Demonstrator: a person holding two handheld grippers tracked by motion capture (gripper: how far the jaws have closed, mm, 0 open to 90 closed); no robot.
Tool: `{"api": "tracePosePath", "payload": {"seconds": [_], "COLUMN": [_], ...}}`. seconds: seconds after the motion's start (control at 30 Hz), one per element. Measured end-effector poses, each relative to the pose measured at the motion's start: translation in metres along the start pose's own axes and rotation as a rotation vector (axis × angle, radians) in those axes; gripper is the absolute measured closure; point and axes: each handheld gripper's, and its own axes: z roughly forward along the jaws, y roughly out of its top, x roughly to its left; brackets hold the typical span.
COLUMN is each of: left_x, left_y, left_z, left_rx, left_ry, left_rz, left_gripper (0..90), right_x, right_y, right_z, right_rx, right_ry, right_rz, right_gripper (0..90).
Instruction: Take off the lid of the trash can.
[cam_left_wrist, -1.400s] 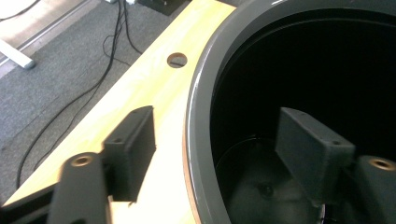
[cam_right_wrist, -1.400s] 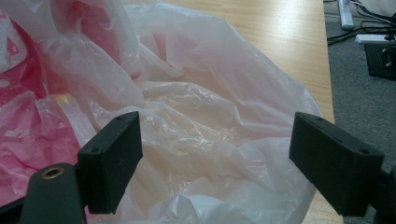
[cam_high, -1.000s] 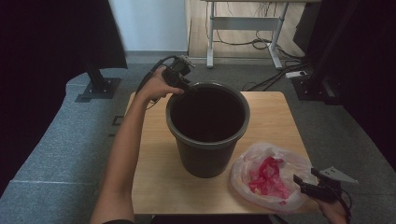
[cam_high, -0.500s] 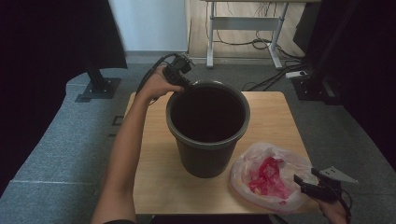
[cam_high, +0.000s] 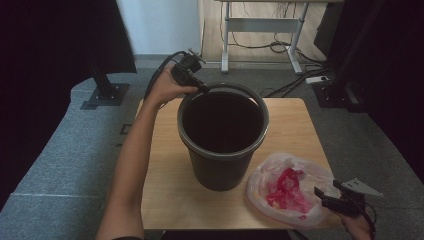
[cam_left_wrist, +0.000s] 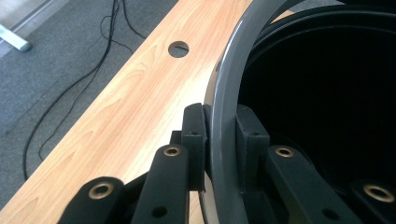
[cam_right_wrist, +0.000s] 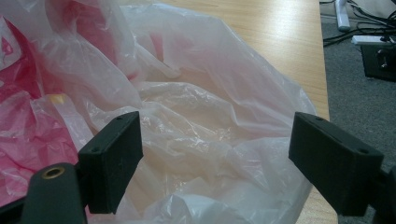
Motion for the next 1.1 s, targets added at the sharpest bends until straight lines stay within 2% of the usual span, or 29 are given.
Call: {"api": "tracePosePath", "payload": {"seconds": [0.1, 0.23, 0.37, 0.77, 0.87, 0.93, 1.1], "left_x": [-0.001, -0.002, -0.004, -0.008, -0.009, -0.008, -0.011], "left_y": [0.001, 0.003, 0.007, 0.011, 0.011, 0.011, 0.009], "left_z": [-0.007, -0.012, -0.023, -0.039, -0.047, -0.053, -0.058], "left_rx": [-0.035, -0.043, -0.074, -0.109, -0.133, -0.169, -0.156], "left_ry": [-0.004, -0.004, -0.016, -0.018, -0.015, -0.03, -0.015], "left_rz": [0.0, 0.007, 0.01, 0.023, 0.021, 0.009, 0.015], "left_gripper": [76.8, 76.9, 76.9, 76.8, 76.8, 77.0, 77.1], "right_x": [0.0, 0.0, -0.001, 0.0, 0.0, 0.0, -0.002], "right_y": [0.0, 0.0, 0.0, 0.0, 0.0, 0.001, 0.0], "right_z": [0.0, -0.001, -0.001, 0.0, 0.0, -0.001, -0.002], "right_rx": [-0.001, -0.003, -0.004, -0.003, -0.001, -0.004, -0.007], "right_ry": [-0.001, -0.001, -0.001, -0.002, -0.001, -0.002, -0.005], "right_rz": [0.001, 0.001, 0.003, -0.002, -0.004, -0.001, 0.005], "right_gripper": [17.1, 17.3, 17.4, 17.4, 17.4, 17.4, 17.4]}}
